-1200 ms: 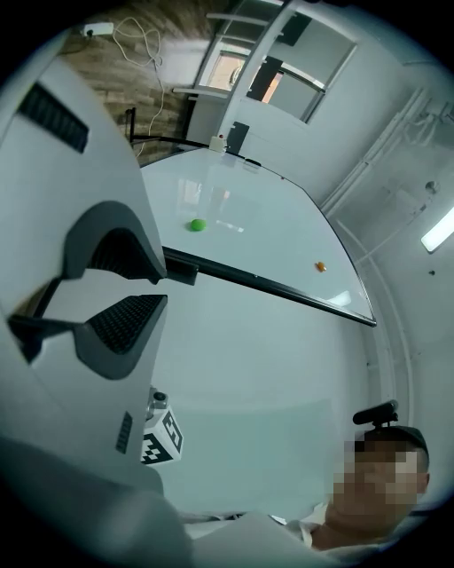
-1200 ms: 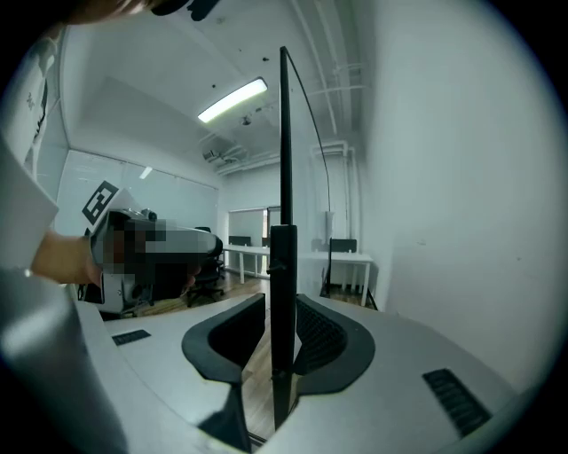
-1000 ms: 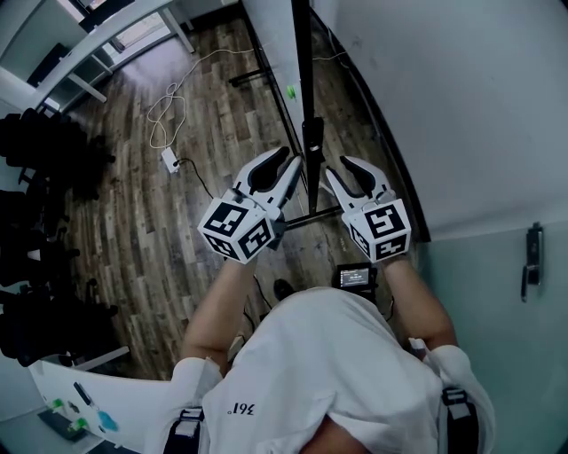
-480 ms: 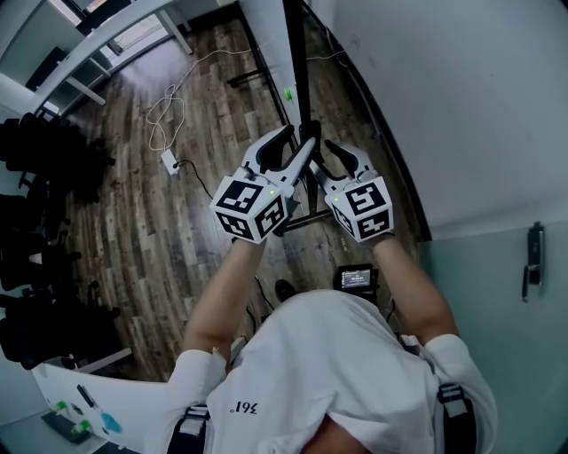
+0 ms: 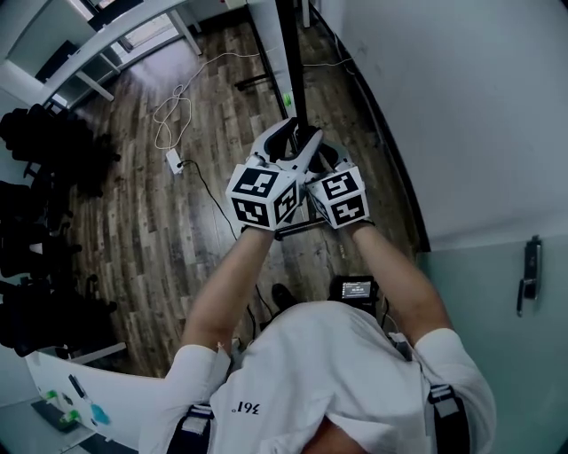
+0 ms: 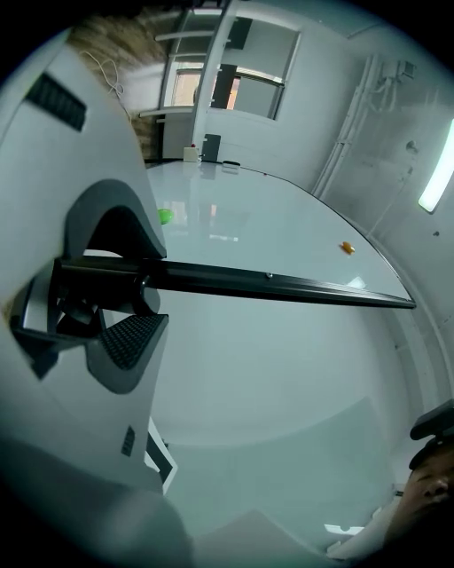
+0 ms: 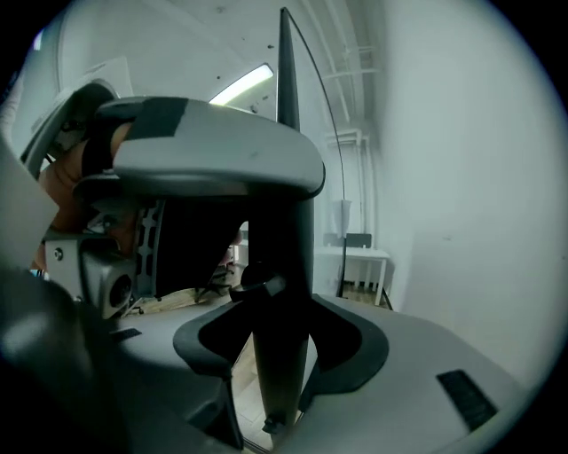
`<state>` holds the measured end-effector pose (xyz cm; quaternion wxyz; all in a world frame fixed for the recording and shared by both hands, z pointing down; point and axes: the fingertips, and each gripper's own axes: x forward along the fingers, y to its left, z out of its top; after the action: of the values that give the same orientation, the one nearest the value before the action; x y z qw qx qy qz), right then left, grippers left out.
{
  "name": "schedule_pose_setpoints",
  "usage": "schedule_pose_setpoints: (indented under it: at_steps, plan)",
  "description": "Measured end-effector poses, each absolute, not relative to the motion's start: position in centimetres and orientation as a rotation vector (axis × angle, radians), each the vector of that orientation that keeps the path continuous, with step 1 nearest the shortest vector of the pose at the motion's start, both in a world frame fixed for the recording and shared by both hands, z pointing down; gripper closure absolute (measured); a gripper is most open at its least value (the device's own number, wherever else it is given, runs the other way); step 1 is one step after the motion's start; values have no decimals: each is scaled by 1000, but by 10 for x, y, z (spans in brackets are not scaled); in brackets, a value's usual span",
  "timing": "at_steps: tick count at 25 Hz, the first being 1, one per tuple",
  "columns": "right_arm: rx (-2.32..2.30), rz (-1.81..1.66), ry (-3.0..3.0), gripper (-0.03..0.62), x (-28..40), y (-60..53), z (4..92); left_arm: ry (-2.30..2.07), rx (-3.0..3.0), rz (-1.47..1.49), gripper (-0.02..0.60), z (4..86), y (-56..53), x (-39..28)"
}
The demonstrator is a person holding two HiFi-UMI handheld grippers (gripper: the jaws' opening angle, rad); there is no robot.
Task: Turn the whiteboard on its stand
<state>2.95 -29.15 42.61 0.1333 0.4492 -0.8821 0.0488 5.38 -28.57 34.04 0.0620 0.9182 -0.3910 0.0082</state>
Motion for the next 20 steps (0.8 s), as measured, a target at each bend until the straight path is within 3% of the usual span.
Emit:
schedule_pose_setpoints:
  at_steps: [20]
  plan:
    - [1271,231,-2593,405,16,-299,434,-1247,2680,-31,399,335,-291,44]
